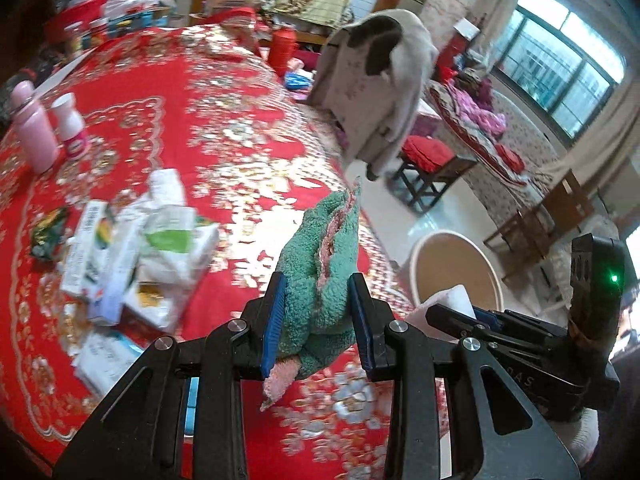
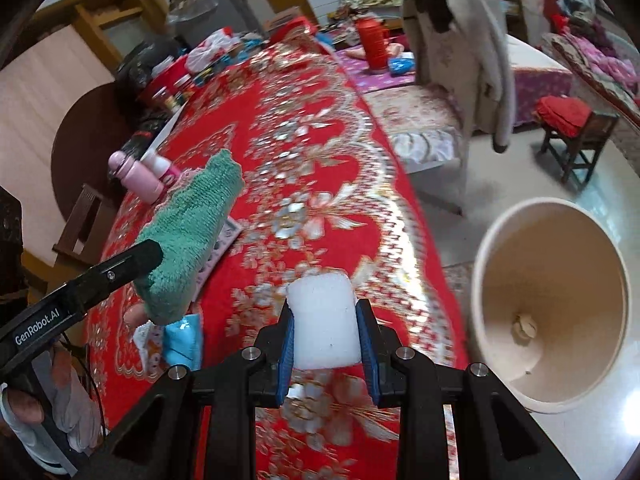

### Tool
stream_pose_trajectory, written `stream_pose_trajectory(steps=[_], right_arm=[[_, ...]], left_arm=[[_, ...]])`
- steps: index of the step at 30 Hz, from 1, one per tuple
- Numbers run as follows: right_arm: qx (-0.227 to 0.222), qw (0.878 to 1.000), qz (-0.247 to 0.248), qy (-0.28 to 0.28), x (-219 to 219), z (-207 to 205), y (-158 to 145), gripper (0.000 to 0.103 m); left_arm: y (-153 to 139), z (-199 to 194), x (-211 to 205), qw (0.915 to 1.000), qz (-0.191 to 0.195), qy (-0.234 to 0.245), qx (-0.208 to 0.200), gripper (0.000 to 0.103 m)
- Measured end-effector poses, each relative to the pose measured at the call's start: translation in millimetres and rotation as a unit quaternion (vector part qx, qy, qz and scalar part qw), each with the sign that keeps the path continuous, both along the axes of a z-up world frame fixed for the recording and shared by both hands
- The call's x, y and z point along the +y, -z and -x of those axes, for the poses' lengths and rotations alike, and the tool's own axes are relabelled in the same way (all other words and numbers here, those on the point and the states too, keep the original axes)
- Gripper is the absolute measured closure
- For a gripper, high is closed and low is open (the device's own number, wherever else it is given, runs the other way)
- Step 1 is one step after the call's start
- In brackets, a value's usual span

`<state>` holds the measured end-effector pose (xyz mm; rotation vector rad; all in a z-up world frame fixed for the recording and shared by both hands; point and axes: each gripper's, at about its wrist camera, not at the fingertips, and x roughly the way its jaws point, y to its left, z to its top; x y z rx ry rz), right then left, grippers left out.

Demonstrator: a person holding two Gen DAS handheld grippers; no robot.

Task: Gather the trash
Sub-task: 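Carry the green towel and white foam block over the beige bin, then open both grippers to drop towel and foam block into the bin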

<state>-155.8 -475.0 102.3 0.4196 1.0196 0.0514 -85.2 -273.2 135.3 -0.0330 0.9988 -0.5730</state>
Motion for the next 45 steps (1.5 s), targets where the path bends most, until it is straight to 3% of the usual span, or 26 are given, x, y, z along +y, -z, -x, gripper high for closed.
stream_pose_trajectory(steps=[21, 45], right_arm=[[0.028, 0.995, 0.001, 0.093, -97, 52, 15, 0.076], [0.071, 0.985, -0.01, 0.155, -178, 69, 52, 0.076]], left_arm=[[22, 24, -114, 0.9957, -0.009, 0.089, 0.021, 0.074], [68, 23, -211, 0.9873, -0.014, 0.139, 0.075, 0.074]])
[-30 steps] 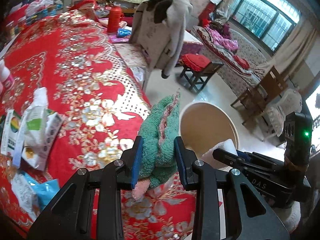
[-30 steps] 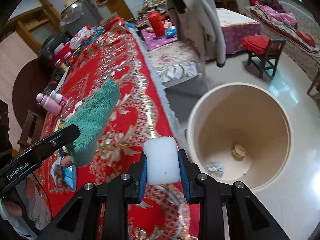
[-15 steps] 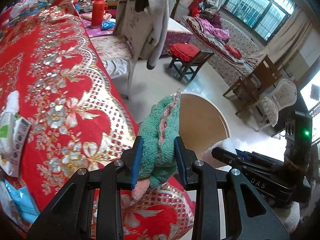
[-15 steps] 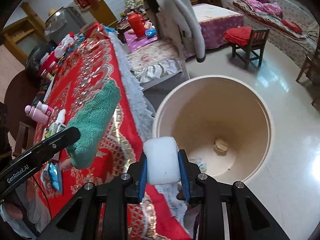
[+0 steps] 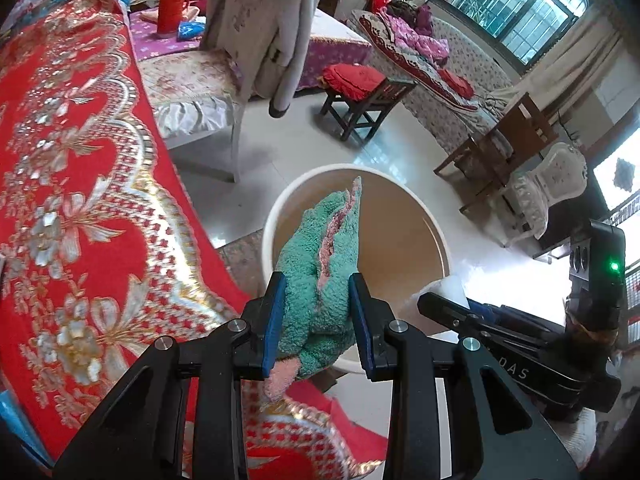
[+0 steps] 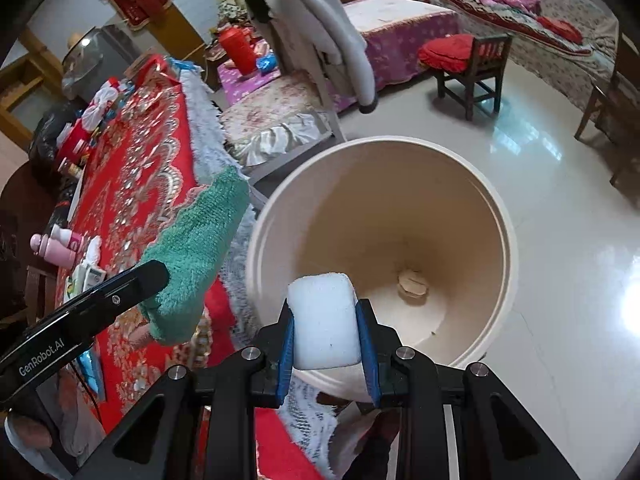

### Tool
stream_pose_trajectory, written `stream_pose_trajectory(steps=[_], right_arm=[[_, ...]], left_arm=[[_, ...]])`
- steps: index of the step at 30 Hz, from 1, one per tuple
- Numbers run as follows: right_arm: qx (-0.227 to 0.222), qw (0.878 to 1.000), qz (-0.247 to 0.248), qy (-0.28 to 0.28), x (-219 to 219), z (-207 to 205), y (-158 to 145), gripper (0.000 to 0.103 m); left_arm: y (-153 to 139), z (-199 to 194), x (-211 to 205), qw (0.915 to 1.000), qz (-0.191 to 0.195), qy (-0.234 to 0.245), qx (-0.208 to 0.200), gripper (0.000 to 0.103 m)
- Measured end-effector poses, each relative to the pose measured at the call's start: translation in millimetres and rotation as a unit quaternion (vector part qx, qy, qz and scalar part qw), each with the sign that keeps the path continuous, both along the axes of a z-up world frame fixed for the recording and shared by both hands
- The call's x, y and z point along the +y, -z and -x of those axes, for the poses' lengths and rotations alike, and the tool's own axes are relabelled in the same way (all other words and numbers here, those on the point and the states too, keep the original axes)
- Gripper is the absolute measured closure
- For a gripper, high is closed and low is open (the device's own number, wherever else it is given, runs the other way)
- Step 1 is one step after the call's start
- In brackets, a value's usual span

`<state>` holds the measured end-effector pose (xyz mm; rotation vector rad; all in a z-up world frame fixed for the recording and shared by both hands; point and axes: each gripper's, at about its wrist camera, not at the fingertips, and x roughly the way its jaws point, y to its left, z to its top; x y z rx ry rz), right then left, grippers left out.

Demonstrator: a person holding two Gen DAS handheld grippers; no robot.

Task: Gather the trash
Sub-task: 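Open both grippers to drop towel and foam block into the bin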

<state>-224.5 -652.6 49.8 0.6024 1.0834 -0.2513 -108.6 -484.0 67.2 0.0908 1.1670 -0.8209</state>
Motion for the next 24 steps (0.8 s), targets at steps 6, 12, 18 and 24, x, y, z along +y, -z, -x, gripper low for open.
stream_pose_trajectory(steps=[6, 12, 18, 24], right_arm=[[0.007, 1.0, -0.006, 0.008, -14, -1, 7, 0.076], [0.01, 1.0, -0.006, 0.022, -23, 4, 10, 0.059], [0.019, 0.999, -0.011, 0.026, -27, 7, 14, 0.058], [0.023, 0.999, -0.016, 0.023, -21, 4, 16, 0.058]], left_arm=[[10, -1, -16, 0.9995, 0.015, 0.009, 0.024, 0.073], [18, -3, -23, 0.9987, 0.029, 0.013, 0.04, 0.07], [16, -3, -23, 0.9983, 0.037, 0.019, 0.041, 0.065], [10, -4, -12, 0.9992, 0.027, 0.006, 0.028, 0.065]])
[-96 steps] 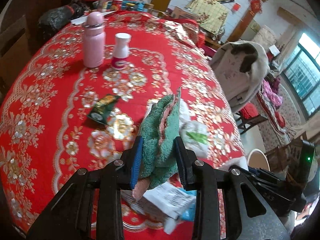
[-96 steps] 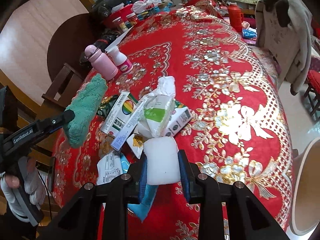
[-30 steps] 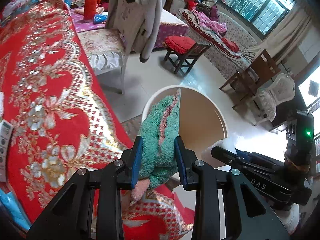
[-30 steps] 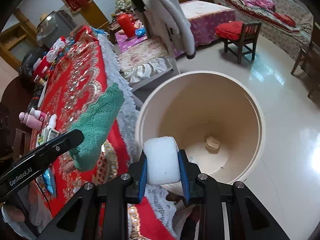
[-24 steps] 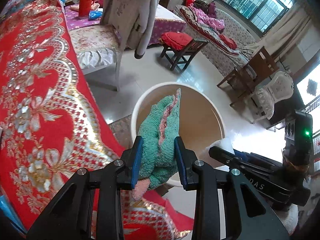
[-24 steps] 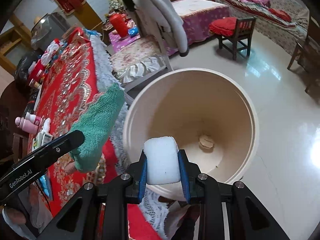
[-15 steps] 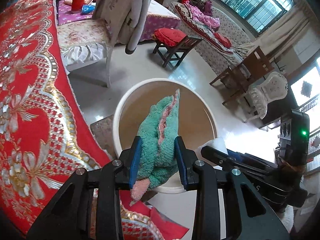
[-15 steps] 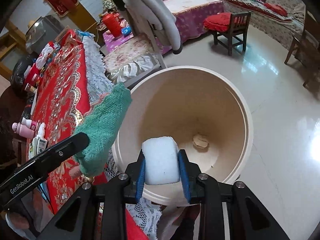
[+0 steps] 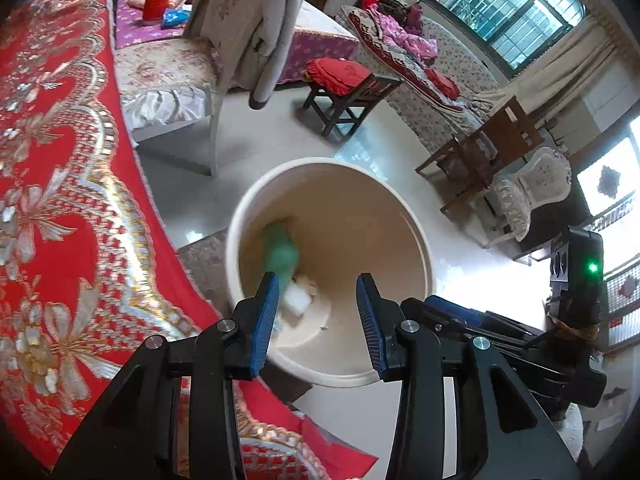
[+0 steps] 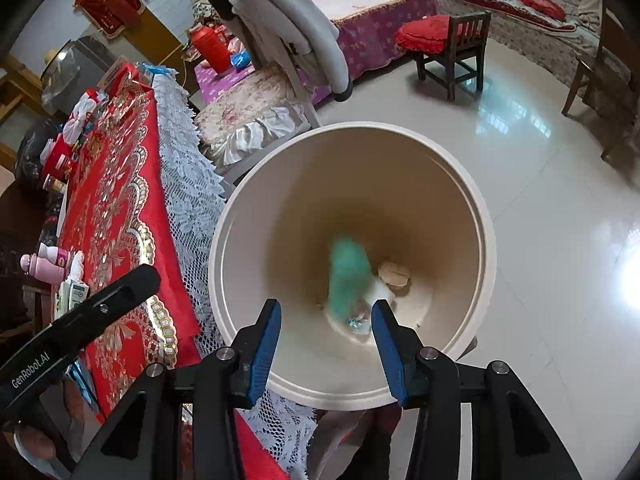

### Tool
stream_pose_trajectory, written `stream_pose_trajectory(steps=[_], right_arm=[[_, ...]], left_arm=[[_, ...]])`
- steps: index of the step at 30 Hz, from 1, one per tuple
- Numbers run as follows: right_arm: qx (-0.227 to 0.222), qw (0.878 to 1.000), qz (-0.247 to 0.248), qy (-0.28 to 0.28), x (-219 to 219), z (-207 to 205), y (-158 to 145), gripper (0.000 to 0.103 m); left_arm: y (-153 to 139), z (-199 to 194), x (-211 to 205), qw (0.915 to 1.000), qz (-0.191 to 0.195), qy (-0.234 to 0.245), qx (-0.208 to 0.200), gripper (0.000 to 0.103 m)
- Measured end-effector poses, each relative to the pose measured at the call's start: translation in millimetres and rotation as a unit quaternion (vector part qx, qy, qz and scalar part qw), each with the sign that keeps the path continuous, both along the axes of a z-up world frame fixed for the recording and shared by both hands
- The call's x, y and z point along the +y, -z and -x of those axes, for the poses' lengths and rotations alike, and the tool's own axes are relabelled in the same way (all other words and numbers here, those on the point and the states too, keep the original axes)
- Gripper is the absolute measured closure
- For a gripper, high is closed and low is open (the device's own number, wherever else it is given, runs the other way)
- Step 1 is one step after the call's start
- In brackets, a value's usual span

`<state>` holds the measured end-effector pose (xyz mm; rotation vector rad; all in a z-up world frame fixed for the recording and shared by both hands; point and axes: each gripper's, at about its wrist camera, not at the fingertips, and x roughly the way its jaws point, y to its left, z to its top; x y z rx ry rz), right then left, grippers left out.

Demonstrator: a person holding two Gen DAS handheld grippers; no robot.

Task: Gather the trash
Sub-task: 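Open both grippers to drop towel and foam block into the bin, then move both open grippers back toward the remaining boxes and wrappers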

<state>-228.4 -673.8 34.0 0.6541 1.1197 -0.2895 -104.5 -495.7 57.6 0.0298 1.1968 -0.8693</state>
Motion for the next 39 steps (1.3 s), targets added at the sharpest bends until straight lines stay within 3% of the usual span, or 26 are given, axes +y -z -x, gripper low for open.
stream_pose_trajectory(steps=[21, 23, 25, 30, 39], right_arm=[[-0.025, 0.998, 0.019, -0.059, 64, -37, -28, 0.057], [-0.029, 0.997, 0.024, -0.067, 73, -43, -32, 0.052], [-0.036, 0.996, 0.028, -0.074, 83, -48, -37, 0.046], [-0.05, 0.993, 0.036, -0.103, 113, -65, -49, 0.045], [-0.068, 0.985, 0.047, -0.154, 169, -95, -60, 0.039]], left_arm=[[-26, -15, 92, 0.995, -0.018, -0.085, -0.05, 0.065], [-29, -17, 102, 0.9942, -0.017, -0.093, -0.052, 0.064], [-33, -19, 113, 0.9931, -0.015, -0.102, -0.055, 0.057], [-44, -25, 148, 0.9885, -0.016, -0.133, -0.071, 0.045], [-58, -31, 214, 0.9761, -0.03, -0.194, -0.093, 0.044]])
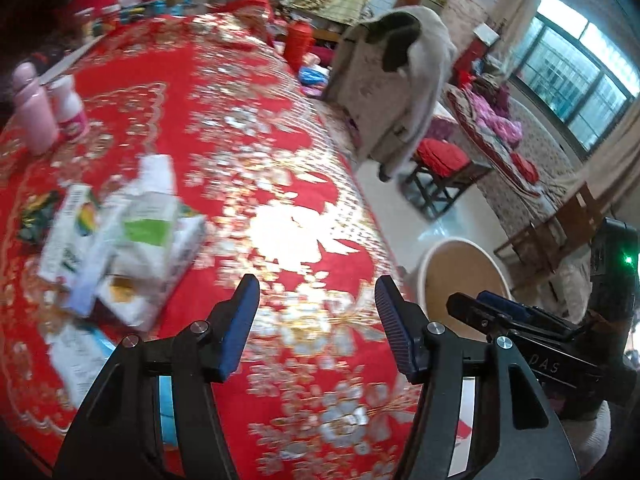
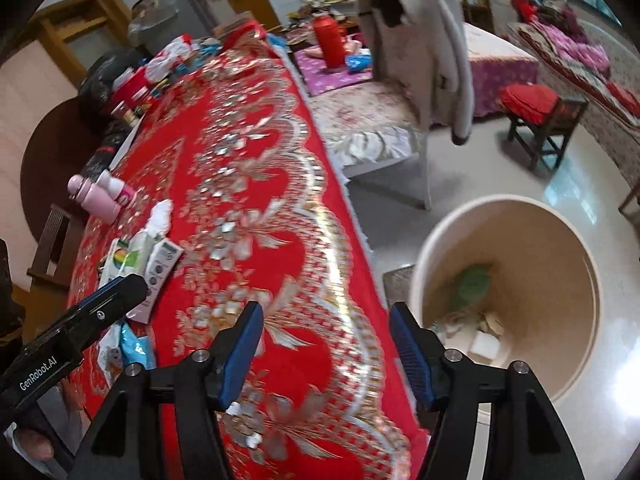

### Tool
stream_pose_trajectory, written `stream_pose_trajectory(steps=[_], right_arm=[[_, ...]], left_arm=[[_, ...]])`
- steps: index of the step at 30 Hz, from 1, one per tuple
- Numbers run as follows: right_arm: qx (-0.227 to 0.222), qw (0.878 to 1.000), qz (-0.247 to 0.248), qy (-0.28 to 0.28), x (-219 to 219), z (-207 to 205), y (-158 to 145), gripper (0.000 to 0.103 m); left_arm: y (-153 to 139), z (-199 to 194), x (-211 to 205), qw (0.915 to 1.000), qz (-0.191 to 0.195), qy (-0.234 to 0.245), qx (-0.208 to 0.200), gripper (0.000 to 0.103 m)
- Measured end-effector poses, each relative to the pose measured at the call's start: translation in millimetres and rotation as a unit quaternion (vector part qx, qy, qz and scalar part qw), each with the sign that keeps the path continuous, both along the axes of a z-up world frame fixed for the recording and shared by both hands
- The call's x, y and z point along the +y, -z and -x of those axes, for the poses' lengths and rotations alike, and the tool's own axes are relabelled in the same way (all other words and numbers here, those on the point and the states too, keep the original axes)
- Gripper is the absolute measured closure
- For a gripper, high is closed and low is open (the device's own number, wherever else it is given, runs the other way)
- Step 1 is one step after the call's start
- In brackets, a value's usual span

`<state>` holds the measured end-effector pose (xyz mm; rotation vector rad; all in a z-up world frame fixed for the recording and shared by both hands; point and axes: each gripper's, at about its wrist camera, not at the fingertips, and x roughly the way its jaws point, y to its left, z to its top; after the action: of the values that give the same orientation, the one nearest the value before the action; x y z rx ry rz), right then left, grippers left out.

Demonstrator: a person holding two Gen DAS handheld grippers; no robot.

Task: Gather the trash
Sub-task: 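Move both open grippers back toward the remaining boxes and wrappers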

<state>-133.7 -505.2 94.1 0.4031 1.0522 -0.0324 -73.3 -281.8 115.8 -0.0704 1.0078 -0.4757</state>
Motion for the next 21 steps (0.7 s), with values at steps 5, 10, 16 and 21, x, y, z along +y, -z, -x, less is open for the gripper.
stream_pose_trajectory(steps=[5, 10, 16, 21], right_arm=[[-0.003, 1.0, 0.0, -0.028, 29, -17, -2, 0.039], [-0.005, 0.998, -0.001, -0.06, 62, -36, -2, 0.038], [-0.003, 0.996, -0.004, -0.093, 98, -53, 1, 0.037], [0.002, 0.994, -0.006, -0.113, 123, -67, 5, 0.037]], left_arm=[[-5, -2, 37, 0.9995, -0.002, -0.032, -0.007, 0.044], [-9, -4, 76, 0.9981, -0.006, -0.06, -0.014, 0.044], [-6, -12, 137, 0.9938, -0.02, -0.108, -0.013, 0.044], [0, -19, 181, 0.9893, -0.028, -0.143, -0.006, 0.044]])
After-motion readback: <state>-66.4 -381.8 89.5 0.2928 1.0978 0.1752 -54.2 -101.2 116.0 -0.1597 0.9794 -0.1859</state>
